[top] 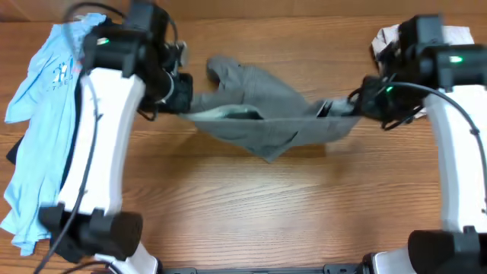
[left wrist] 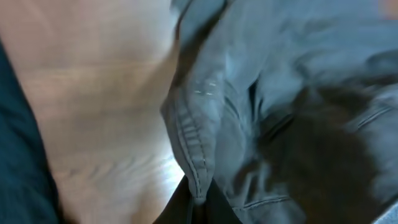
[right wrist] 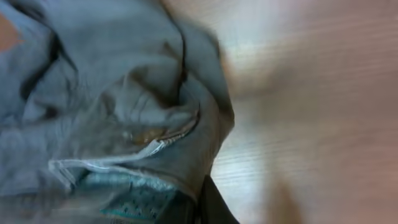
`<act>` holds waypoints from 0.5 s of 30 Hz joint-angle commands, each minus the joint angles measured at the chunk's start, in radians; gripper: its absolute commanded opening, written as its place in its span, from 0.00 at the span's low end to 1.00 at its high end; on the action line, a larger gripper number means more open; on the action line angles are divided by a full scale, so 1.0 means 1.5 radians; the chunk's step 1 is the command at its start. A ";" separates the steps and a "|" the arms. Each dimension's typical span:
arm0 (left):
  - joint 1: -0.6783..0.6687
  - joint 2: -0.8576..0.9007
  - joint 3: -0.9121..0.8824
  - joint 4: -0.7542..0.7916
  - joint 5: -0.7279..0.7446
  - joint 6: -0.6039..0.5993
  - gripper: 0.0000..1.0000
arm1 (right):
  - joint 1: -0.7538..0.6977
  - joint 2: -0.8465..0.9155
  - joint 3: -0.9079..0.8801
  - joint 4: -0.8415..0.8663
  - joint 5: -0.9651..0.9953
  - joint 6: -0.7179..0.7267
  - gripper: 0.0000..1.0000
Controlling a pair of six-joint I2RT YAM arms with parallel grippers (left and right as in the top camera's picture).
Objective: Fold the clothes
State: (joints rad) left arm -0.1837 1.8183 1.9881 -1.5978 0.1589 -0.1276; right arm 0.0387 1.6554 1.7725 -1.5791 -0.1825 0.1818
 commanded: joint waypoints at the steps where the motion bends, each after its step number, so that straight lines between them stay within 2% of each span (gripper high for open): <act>1: 0.000 0.027 -0.102 0.014 -0.026 0.013 0.04 | 0.006 -0.003 -0.116 0.042 -0.021 -0.010 0.04; 5: 0.000 0.031 -0.191 0.053 -0.026 0.026 0.04 | 0.008 -0.003 -0.209 0.086 -0.031 -0.010 0.04; 6: 0.000 0.031 -0.207 0.061 -0.026 0.031 0.14 | 0.008 -0.003 -0.223 0.092 -0.031 -0.011 0.05; 7: 0.000 0.031 -0.205 0.064 -0.026 0.034 0.25 | 0.008 -0.004 -0.221 0.093 -0.032 -0.018 0.10; 8: 0.000 0.031 -0.199 0.066 -0.026 0.036 0.27 | 0.008 -0.008 -0.218 0.092 -0.033 -0.021 0.14; 11: 0.000 0.031 -0.170 0.066 -0.024 0.048 0.33 | 0.008 -0.023 -0.202 0.090 -0.040 -0.025 0.23; 12: -0.001 0.029 -0.144 0.063 -0.024 0.048 0.34 | 0.008 -0.037 -0.192 0.087 -0.051 -0.035 0.36; 15: -0.005 0.022 -0.097 0.059 -0.023 0.054 0.34 | 0.009 -0.065 -0.178 0.080 -0.072 -0.038 0.50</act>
State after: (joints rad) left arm -0.1837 1.8759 1.7401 -1.5082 0.1310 -0.0784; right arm 0.0483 1.6405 1.4494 -1.4548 -0.2447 0.1455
